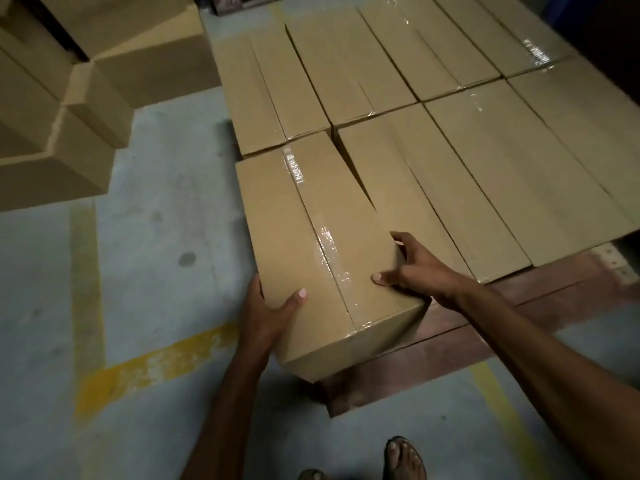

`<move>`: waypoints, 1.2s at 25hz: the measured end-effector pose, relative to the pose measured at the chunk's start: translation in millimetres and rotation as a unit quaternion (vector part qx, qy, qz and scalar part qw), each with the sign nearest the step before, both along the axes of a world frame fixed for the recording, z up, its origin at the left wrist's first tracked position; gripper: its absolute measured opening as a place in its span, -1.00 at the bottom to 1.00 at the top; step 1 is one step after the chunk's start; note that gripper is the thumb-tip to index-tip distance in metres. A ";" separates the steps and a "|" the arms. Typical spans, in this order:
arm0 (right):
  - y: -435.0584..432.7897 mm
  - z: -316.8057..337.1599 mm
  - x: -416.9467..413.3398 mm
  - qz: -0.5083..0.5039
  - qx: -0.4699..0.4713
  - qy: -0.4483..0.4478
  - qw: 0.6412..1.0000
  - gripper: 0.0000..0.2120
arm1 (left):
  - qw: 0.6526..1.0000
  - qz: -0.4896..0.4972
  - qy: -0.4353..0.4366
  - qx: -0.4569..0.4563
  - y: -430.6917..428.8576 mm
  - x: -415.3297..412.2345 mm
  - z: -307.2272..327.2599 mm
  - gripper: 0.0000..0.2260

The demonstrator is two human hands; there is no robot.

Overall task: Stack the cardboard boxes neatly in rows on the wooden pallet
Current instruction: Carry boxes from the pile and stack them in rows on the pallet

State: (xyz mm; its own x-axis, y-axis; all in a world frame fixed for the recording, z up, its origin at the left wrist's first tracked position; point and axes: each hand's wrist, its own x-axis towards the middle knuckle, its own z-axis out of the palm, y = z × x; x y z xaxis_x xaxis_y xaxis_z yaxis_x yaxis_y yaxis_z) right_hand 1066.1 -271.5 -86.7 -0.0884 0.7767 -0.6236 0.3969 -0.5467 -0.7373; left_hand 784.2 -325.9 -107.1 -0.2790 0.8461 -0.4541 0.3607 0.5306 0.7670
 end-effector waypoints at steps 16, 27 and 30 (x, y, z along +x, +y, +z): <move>-2.9 -92.3 44.8 0.250 0.148 -0.271 0.918 0.05 | 1.000 0.017 0.010 -0.009 12.6 39.0 -113.1 -0.12; -20.6 -97.8 54.7 0.377 0.180 -0.370 0.830 0.21 | 0.997 -0.056 -0.052 -0.007 7.6 7.4 -121.8 -0.13; -18.6 -100.4 43.5 0.212 0.138 -0.231 0.939 0.07 | 0.994 -0.074 -0.075 -0.010 6.9 2.7 -123.1 -0.08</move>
State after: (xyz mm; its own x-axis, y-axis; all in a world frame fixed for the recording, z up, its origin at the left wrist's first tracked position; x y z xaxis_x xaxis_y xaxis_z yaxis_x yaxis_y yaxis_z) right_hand 1109.6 -290.1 -187.2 -0.1960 0.8709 -0.4508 0.8484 -0.0799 -0.5232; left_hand 786.9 -319.0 -230.2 -0.0811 0.8636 -0.4976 0.3181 0.4956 0.8082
